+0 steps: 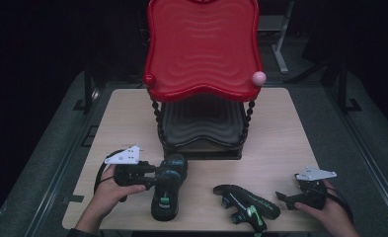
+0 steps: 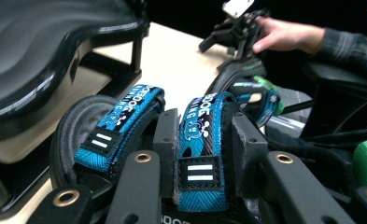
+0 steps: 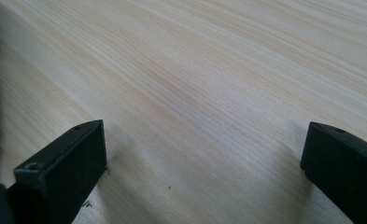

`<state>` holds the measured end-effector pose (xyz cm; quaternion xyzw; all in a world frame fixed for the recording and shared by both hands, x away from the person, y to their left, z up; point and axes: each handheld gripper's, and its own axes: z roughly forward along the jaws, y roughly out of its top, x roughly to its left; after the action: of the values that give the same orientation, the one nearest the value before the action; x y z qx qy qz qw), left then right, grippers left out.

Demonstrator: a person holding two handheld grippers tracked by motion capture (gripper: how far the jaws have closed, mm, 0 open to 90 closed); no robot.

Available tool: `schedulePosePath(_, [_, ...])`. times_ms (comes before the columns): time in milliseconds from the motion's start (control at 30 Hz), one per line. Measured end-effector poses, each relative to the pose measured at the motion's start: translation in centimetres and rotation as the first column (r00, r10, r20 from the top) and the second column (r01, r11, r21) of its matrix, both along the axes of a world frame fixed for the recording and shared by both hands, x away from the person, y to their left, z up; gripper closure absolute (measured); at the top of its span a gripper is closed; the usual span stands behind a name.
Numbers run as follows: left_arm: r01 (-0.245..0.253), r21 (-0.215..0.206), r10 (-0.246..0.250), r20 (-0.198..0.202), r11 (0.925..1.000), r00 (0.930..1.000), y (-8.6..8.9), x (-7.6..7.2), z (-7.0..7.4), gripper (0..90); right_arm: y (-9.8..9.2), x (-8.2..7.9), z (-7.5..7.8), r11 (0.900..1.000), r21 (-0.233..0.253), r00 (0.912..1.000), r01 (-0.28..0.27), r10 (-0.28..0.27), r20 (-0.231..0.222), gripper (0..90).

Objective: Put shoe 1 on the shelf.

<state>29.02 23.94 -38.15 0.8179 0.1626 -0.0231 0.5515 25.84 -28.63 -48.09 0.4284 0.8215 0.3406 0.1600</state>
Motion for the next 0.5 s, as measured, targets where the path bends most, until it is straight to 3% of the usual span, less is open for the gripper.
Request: schedulePosePath(500, [0.034, -0.033, -0.033, 0.025, 0.9989, 0.9991, -0.7, 0.1, 3.8, 67.1, 0.0, 0.0, 0.0, 1.000, 0.000, 1.0000, 0.000, 0.000, 0.000, 0.0])
